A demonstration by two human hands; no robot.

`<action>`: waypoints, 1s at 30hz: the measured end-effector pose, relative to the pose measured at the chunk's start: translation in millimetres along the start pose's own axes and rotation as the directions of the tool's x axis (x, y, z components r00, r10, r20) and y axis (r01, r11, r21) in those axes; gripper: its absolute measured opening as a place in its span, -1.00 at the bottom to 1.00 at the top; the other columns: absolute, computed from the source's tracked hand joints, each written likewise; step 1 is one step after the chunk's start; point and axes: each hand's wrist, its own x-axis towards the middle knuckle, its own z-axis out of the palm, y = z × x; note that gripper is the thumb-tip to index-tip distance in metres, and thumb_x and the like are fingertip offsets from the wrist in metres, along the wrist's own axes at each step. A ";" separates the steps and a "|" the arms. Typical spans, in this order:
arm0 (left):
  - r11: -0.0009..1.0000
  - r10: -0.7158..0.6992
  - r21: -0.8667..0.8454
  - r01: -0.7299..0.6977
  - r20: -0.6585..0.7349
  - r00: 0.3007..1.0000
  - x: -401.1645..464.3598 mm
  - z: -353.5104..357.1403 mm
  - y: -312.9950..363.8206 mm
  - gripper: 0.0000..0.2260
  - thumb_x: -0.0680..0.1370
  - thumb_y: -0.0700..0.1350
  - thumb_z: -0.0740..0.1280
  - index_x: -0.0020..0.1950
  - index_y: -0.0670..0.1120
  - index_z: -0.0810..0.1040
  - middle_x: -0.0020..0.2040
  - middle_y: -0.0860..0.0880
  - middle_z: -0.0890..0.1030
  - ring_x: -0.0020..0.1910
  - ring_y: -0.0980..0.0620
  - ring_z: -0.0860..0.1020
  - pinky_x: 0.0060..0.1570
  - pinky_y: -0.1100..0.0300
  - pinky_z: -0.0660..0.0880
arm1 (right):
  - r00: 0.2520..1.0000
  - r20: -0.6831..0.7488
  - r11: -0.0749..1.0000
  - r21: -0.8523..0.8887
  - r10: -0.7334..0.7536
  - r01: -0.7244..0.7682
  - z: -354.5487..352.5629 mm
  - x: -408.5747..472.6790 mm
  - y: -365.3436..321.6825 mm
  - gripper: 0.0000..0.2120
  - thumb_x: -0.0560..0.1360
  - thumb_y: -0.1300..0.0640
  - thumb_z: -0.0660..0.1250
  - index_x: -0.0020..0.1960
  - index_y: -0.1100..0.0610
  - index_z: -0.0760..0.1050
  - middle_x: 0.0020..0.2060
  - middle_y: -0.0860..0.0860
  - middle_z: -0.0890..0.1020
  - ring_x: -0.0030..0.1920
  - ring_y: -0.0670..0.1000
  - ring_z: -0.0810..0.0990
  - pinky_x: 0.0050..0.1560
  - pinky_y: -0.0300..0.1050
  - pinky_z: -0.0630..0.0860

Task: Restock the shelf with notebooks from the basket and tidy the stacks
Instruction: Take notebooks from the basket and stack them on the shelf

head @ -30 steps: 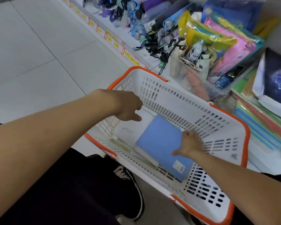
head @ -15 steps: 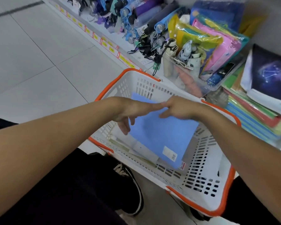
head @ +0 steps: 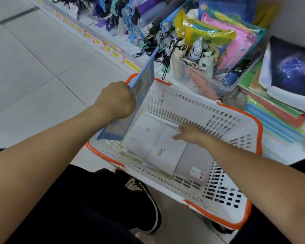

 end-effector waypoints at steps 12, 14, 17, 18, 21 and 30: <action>1.000 -0.011 0.024 0.012 -0.006 1.000 17.8 -0.9 -15.8 -0.83 0.59 -0.10 0.22 -0.09 -0.19 0.46 -0.20 -0.10 0.46 -0.33 -0.05 0.43 -0.43 0.19 0.26 | 0.980 -0.186 0.940 -0.318 0.064 -0.121 39.5 47.5 10.0 0.06 0.24 -0.28 0.57 0.50 0.23 0.20 0.45 0.15 0.31 0.46 0.18 0.28 0.34 0.08 0.43; 0.999 -0.015 0.029 0.016 -0.017 1.000 18.9 -0.4 -17.2 -0.85 0.58 -0.10 0.22 -0.07 -0.18 0.46 -0.21 -0.09 0.45 -0.36 -0.01 0.40 -0.45 0.21 0.25 | 0.988 -0.137 0.939 -0.324 0.077 -0.118 32.7 51.0 11.0 -0.03 0.23 -0.36 0.53 0.42 0.20 0.35 0.36 0.12 0.46 0.34 0.14 0.45 0.26 0.03 0.50; 1.000 -0.017 0.013 0.018 -0.018 1.000 20.9 -3.9 -18.6 -0.84 0.59 -0.09 0.23 -0.05 -0.18 0.46 -0.23 -0.07 0.44 -0.37 0.03 0.39 -0.46 0.22 0.24 | 0.999 0.038 0.973 -0.230 -0.010 0.018 16.8 44.5 2.7 -0.18 0.39 -0.24 0.49 0.49 0.15 0.34 0.44 0.06 0.42 0.38 0.11 0.44 0.34 -0.04 0.42; 1.000 -0.016 0.008 0.016 -0.019 1.000 21.5 -5.8 -18.8 -0.84 0.59 -0.09 0.23 -0.04 -0.18 0.46 -0.21 -0.08 0.45 -0.37 0.04 0.39 -0.46 0.22 0.24 | 0.990 0.125 0.989 -0.126 -0.062 0.078 8.7 35.4 -7.0 -0.26 0.44 -0.15 0.48 0.50 0.11 0.33 0.46 0.01 0.40 0.40 0.08 0.41 0.39 -0.04 0.38; 1.000 -0.018 -0.017 0.018 -0.034 0.999 20.1 -15.2 -19.4 -0.88 0.58 -0.12 0.23 -0.02 -0.17 0.45 -0.17 -0.08 0.46 -0.35 0.01 0.41 -0.45 0.21 0.27 | 0.954 0.201 0.975 0.062 -0.222 0.214 -29.6 -7.4 -42.3 -0.57 0.50 0.13 0.47 0.34 0.09 0.53 0.30 0.00 0.58 0.28 0.05 0.55 0.33 -0.01 0.46; 0.795 -0.104 -0.602 0.069 -0.023 0.994 -1.0 -92.4 -9.5 -0.86 0.59 -0.15 0.28 0.10 -0.18 0.49 -0.03 -0.19 0.60 -0.20 -0.12 0.56 -0.29 0.15 0.53 | 0.854 -0.166 0.710 0.491 -0.493 0.505 -179.9 -207.3 -79.4 -0.41 0.16 0.05 0.63 0.16 0.18 0.64 0.02 0.21 0.71 -0.13 0.17 0.73 -0.21 -0.04 0.67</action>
